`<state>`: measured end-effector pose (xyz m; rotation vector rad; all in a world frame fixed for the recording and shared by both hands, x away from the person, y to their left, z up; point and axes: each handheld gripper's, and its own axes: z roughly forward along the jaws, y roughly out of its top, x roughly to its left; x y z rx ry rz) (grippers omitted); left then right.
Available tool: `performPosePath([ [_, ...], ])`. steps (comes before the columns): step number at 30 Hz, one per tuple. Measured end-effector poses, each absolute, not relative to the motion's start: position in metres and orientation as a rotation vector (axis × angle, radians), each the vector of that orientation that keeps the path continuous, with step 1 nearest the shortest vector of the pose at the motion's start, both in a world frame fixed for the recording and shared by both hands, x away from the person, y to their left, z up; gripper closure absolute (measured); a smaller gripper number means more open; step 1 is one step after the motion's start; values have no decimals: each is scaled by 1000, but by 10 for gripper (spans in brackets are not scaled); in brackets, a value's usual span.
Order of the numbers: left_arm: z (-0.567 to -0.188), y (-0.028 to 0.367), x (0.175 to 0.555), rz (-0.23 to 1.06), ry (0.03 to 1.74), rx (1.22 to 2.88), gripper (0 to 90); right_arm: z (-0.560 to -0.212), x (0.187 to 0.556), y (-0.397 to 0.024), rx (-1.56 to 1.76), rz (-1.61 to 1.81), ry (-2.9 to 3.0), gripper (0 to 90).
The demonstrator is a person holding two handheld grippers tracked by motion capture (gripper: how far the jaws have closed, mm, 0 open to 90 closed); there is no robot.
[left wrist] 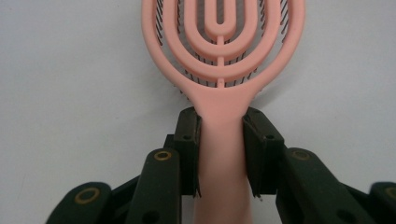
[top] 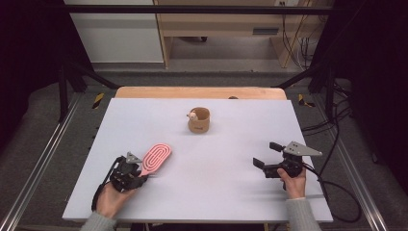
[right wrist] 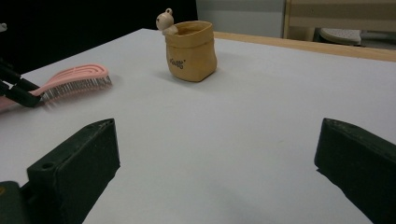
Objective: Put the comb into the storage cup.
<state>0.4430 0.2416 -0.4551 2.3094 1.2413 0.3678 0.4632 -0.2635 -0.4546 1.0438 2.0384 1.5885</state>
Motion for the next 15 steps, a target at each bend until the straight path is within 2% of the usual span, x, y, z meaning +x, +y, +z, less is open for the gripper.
performPosePath([
  [15,-443,247,438,410,1206,2237,691,-455,464,-263,1043,1585,2043,4],
])
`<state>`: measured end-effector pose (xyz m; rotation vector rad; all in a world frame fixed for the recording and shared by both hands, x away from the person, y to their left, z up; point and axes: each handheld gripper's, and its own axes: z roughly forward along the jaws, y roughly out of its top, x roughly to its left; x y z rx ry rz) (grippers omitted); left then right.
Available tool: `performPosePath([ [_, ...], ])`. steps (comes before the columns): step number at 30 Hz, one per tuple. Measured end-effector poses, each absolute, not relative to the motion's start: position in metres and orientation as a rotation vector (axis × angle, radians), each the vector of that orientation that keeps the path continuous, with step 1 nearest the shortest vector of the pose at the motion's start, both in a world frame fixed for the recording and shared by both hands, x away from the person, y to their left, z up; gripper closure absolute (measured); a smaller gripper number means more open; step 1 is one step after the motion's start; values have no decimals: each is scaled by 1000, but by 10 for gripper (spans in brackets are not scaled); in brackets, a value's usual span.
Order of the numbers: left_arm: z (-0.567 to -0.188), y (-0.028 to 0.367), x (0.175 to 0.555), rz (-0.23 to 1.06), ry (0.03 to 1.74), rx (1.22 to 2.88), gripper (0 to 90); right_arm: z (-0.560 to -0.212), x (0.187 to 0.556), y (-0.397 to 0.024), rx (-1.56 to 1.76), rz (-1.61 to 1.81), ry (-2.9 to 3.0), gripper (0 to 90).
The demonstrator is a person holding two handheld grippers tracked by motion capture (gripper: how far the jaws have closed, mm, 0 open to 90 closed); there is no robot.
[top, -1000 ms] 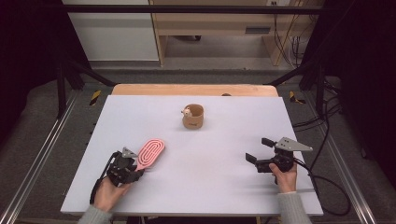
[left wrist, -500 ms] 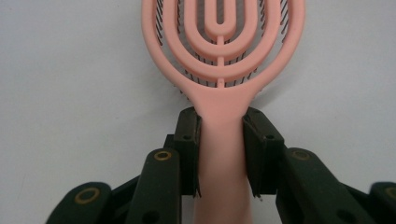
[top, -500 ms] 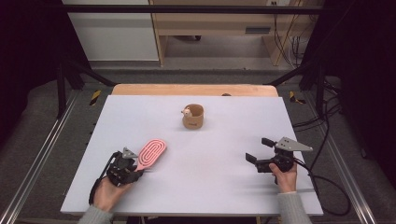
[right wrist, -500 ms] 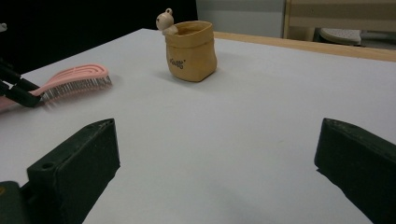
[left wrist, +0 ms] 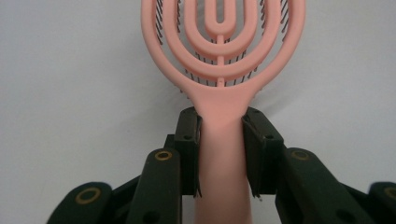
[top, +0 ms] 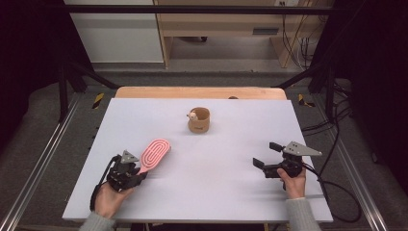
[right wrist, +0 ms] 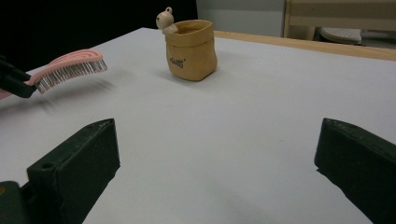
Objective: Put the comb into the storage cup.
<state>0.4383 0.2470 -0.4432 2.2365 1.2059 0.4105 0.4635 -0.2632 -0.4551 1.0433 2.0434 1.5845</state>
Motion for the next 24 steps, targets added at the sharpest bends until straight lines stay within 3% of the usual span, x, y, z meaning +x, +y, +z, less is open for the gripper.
performPosePath([
  [24,-432,253,433,496,1193,2095,690,-456,464,-262,1046,1587,2049,5],
])
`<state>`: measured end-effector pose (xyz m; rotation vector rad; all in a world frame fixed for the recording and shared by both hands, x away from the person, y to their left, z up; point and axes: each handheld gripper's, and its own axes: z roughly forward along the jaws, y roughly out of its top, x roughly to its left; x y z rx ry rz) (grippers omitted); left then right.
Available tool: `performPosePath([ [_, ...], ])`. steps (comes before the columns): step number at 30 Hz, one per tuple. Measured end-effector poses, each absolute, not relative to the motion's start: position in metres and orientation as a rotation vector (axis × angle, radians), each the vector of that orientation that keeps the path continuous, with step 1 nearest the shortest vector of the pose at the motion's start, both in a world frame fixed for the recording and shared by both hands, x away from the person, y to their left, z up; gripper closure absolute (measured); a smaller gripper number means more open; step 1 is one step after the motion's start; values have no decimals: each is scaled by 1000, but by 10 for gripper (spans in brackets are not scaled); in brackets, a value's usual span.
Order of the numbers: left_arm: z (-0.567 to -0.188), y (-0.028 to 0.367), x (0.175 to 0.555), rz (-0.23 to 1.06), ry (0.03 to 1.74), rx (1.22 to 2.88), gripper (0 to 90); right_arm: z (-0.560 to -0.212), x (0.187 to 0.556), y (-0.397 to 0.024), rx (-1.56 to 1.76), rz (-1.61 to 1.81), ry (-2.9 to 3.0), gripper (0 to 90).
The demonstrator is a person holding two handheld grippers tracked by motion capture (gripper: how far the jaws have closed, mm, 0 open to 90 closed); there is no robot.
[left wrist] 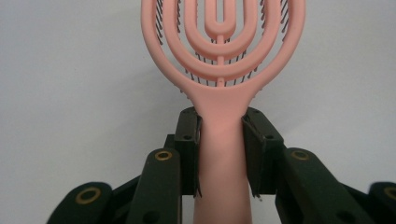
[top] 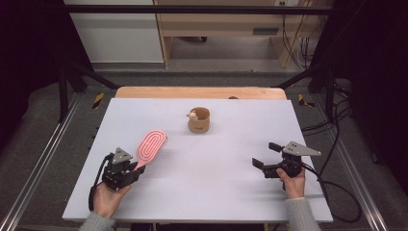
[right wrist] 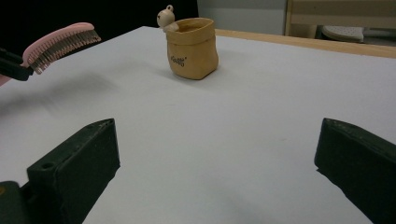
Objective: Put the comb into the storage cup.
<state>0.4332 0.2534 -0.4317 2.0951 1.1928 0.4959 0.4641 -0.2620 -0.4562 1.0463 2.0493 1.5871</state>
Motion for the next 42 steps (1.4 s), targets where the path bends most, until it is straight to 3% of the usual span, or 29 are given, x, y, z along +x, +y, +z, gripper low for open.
performPosePath([
  [42,-411,238,432,595,1113,1982,690,-450,463,-258,1040,1609,2028,5],
])
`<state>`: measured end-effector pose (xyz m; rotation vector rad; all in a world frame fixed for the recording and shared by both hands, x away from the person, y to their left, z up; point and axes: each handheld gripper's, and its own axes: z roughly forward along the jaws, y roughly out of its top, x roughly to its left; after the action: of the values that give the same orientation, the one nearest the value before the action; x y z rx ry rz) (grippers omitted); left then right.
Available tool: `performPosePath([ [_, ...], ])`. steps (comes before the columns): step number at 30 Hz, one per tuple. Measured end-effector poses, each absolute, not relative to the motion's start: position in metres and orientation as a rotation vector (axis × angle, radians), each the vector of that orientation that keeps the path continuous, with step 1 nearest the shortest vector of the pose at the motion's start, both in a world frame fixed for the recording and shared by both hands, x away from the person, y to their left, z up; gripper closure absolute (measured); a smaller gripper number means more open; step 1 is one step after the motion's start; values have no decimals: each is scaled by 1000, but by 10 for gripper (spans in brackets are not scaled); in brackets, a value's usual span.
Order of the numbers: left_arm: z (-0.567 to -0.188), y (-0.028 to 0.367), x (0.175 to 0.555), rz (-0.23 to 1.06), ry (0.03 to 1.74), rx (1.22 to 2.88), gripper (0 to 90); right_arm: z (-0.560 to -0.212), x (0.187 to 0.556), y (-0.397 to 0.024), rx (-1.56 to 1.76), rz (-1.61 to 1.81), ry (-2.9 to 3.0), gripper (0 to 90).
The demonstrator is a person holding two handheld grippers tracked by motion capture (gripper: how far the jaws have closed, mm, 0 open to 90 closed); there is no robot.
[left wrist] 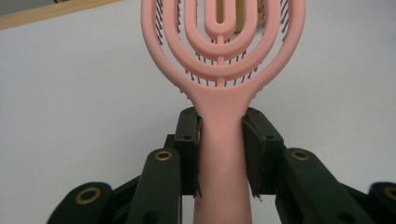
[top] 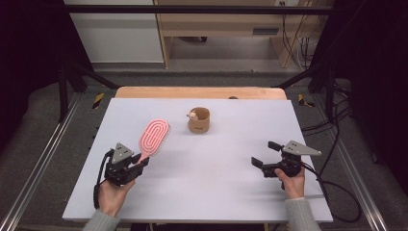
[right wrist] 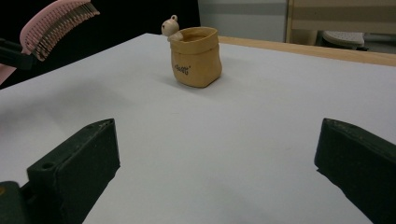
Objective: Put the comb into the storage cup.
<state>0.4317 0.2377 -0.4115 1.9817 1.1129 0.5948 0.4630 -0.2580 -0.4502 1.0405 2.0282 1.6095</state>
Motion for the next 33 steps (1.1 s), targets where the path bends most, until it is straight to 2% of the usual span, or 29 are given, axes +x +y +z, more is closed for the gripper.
performPosePath([
  [33,-403,191,449,563,1022,1976,690,-443,462,-244,1038,1634,2025,4],
])
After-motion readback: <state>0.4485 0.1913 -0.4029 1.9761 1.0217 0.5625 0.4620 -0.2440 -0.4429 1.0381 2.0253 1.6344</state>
